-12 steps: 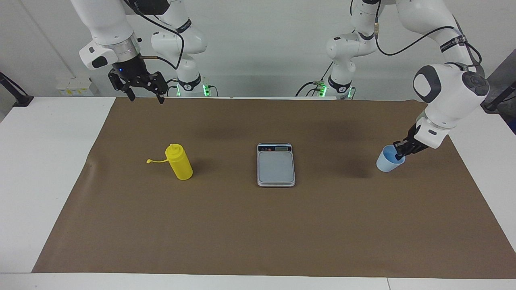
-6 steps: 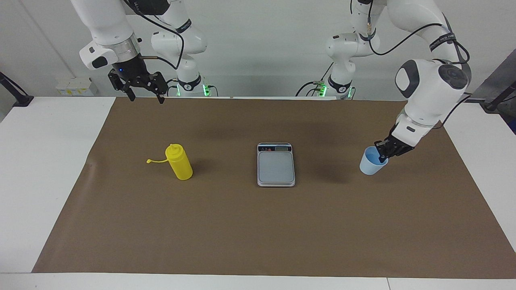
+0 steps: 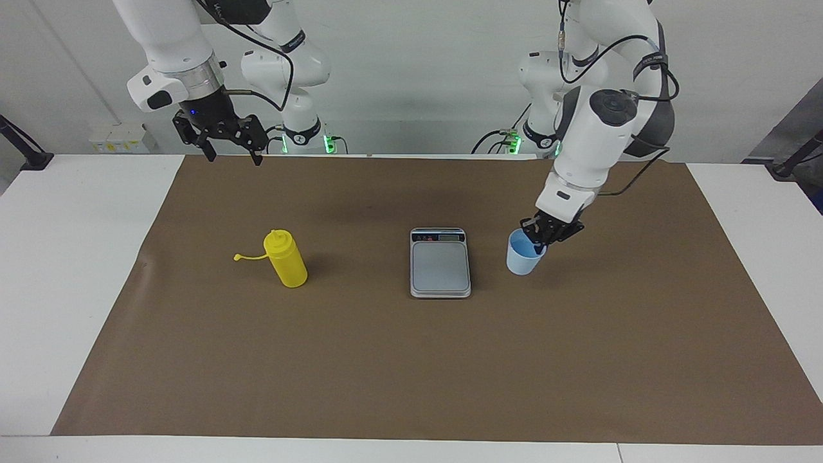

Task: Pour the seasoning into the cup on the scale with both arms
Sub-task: 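Lift the blue cup with the left gripper and carry it over the scale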

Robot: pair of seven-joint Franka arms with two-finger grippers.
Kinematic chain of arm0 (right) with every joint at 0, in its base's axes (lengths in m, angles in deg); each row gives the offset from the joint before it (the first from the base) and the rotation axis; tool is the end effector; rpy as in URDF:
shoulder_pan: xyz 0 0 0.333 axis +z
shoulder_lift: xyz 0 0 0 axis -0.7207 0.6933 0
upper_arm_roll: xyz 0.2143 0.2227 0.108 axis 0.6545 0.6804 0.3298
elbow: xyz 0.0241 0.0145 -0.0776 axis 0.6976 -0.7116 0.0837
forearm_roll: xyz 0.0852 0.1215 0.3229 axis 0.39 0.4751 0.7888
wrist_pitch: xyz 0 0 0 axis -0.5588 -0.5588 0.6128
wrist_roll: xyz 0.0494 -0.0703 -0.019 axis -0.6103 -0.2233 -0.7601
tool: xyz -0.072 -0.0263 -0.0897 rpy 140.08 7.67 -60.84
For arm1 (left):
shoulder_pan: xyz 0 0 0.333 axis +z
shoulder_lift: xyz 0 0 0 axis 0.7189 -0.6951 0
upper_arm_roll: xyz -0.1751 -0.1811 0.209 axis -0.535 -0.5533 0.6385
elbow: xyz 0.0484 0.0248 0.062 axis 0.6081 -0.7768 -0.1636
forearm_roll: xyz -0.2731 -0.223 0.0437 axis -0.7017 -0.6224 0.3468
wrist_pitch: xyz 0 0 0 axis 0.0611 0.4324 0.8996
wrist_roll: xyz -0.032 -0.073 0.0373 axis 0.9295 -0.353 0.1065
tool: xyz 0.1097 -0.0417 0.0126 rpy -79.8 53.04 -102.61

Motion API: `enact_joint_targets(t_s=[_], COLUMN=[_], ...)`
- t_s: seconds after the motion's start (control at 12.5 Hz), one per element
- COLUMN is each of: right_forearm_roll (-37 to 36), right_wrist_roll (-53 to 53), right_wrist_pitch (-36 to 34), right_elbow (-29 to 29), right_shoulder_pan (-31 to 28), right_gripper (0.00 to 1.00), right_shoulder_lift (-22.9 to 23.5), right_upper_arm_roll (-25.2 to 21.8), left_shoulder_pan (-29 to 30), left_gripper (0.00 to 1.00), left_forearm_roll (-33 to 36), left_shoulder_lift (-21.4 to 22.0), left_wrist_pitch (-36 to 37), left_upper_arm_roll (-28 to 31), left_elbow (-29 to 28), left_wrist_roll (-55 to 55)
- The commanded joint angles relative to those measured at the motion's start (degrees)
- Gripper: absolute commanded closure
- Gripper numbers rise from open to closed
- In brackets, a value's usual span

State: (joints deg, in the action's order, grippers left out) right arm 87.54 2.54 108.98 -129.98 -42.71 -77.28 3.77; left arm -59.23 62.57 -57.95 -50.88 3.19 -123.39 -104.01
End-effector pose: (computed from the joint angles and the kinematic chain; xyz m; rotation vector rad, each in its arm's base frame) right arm 0.4770 0.0185 0.6284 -3.1166 0.2189 0.0245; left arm 0.5351 -0.2167 0.4912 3.0591 0.0937 0.1342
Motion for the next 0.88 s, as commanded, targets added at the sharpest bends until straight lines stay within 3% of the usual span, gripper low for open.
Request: enact_joint_targets(t_s=[0.0,0.32,0.48,0.8], right_forearm_roll=[0.0,0.0,0.0,0.0], right_wrist_roll=[1.0,0.9,0.9,0.9], right_wrist_pitch=[0.5,0.5,0.7,0.6], right_elbow=[-1.9,-2.0,-2.3,-2.3], right_shoulder_pan=[-0.5,-0.7,-0.7,-0.8], right_gripper=[0.00,0.00,0.00,0.00], right_shoulder_lift=[-1.7,-1.7,-1.8,-1.8], right_upper_arm_roll=[0.3,0.3,0.3,0.3], left_shoulder_pan=[-4.4,-9.4,-12.0,-12.7], left_gripper=[1.00,1.00,1.00,1.00], left_forearm_roll=[1.6,1.4,2.2,2.4], left_shoulder_lift=[-1.1,-2.7,-5.8,-6.6], left_wrist_pitch=[-1.3,-4.1,-4.9,-5.7], left_upper_arm_roll=[0.9,0.9,1.0,0.9], left_elbow=[1.3,1.1,1.3,0.5], left_wrist_roll=[-4.3,-9.5,-12.4,-13.3])
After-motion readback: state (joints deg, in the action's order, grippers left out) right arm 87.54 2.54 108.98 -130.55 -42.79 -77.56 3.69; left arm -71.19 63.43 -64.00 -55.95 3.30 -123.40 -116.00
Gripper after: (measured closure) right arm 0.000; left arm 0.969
